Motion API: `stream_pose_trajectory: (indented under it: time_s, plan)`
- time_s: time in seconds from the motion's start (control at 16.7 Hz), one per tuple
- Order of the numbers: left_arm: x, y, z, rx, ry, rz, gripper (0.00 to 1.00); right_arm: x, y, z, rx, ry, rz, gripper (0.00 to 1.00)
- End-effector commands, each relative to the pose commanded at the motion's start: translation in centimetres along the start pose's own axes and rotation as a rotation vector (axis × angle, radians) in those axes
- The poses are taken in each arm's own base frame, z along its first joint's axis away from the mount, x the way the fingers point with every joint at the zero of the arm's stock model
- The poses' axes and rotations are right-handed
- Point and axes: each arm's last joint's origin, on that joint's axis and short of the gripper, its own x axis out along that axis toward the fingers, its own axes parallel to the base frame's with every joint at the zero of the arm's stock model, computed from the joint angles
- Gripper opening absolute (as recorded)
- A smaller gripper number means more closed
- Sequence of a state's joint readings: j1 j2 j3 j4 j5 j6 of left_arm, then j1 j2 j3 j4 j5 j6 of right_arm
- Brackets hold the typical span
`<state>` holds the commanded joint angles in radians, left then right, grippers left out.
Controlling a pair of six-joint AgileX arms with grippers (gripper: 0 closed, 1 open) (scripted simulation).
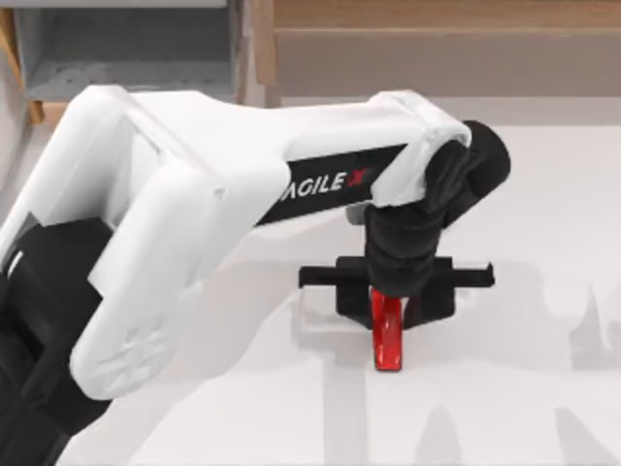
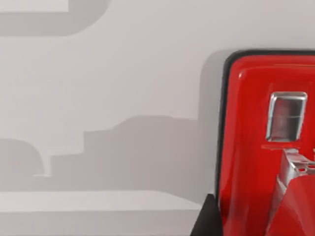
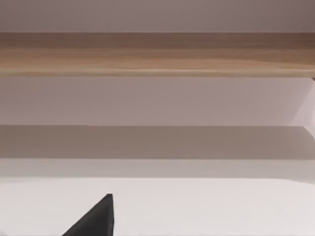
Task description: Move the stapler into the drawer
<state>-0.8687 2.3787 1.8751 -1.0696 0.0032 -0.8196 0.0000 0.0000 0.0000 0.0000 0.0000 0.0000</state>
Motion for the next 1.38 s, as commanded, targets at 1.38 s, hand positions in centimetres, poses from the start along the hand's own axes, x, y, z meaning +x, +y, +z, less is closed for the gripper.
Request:
stream_pose_trajectory:
  time_s: [1.38]
  plan:
    - [-18.3, 16.1, 10.2, -0.097, -0.329, -0.088, 0.00, 0.0, 0.0, 0.0, 0.000, 0.000, 0.000, 1.00]
